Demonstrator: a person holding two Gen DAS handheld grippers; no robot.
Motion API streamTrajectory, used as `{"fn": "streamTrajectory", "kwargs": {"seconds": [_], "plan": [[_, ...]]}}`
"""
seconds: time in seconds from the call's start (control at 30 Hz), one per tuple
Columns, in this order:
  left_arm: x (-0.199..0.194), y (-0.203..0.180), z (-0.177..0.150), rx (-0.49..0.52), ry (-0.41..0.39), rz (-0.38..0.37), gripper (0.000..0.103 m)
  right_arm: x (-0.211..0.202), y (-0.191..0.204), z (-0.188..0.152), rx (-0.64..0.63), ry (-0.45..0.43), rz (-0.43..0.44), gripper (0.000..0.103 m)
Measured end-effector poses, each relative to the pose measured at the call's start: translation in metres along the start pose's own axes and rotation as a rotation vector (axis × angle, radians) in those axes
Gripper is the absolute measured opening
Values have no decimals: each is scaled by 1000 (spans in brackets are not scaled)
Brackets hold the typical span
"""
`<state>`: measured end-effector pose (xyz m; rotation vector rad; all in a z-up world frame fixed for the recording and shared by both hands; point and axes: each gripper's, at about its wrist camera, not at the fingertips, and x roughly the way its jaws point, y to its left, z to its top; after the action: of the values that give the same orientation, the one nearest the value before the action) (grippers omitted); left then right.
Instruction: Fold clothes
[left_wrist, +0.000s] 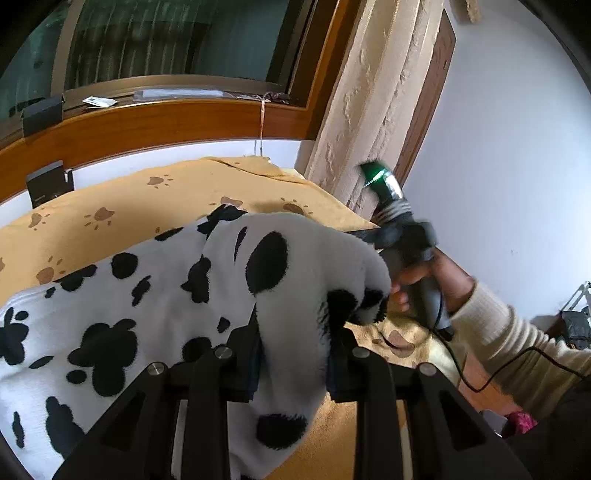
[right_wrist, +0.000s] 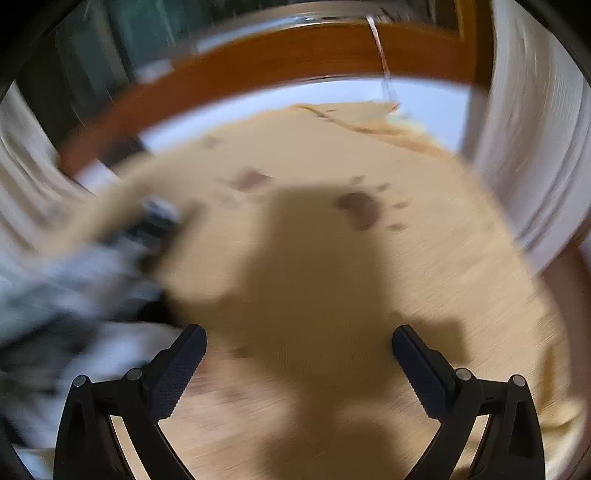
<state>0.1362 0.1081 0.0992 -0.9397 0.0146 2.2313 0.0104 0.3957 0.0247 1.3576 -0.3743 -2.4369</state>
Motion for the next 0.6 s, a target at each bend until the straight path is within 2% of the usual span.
{"fn": "streamTrajectory", "kwargs": {"seconds": [0.1,0.17,0.27,0.37,0.6], "plan": [[4,-2,-3,8,8,-14,30,3,-10,-3,184,195,206,103],[4,-2,-5,7,5,-22,30,8,-5,-9,217,255,321,102],[2,1,-8,0,-1,-30,30,14,14,-13,203,281,382,102],[0,2,-9,-1,-7,-35,30,26,26,-12,225,279,397,102],[1,4,-12,-7,-5,-62,30,45,30,-7,397,234,541,102]]}}
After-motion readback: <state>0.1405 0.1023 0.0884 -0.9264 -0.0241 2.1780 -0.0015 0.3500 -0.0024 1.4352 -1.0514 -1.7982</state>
